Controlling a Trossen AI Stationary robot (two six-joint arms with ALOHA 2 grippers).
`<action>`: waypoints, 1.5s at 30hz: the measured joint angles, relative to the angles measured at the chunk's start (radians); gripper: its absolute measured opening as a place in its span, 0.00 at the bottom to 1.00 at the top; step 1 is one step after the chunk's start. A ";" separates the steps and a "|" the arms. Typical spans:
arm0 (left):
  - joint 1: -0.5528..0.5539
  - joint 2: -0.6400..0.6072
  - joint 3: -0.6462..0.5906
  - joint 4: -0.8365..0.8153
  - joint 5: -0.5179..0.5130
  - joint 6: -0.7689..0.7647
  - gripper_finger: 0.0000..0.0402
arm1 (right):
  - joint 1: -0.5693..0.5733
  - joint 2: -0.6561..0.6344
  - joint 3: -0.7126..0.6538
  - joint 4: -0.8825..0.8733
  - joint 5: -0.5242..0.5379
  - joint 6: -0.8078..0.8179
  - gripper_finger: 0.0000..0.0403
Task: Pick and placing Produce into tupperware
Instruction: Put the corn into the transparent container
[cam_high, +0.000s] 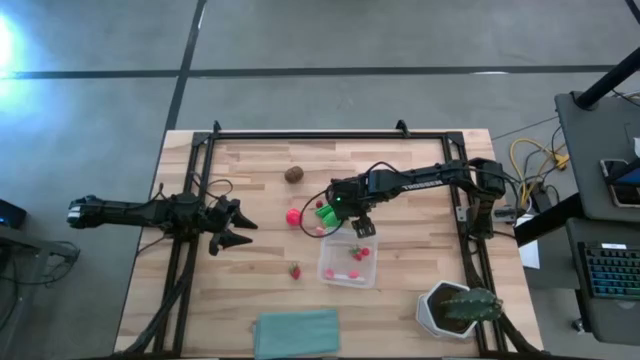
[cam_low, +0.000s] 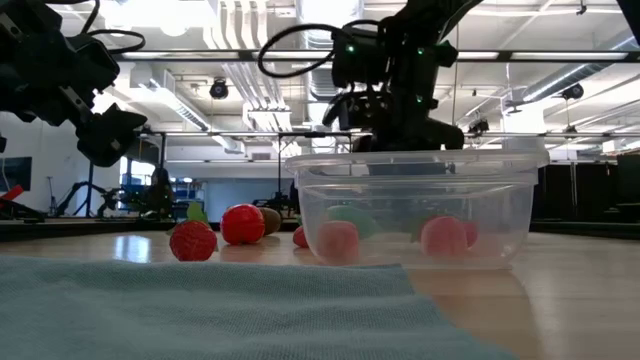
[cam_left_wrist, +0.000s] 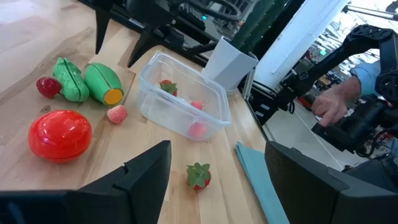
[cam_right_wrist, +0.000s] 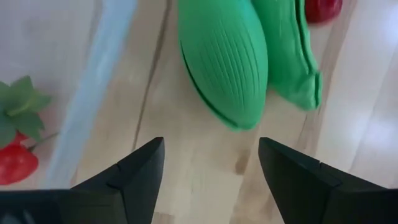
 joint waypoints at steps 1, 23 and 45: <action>0.000 0.000 0.000 0.000 0.000 0.000 0.61 | 0.000 0.000 0.000 0.012 -0.001 -0.018 0.63; 0.000 0.000 0.000 0.000 0.000 0.000 0.61 | 0.003 0.115 0.072 0.113 -0.079 -0.055 0.59; 0.000 0.000 0.000 0.001 0.000 0.000 0.61 | -0.115 0.120 0.229 -0.264 0.005 0.655 0.58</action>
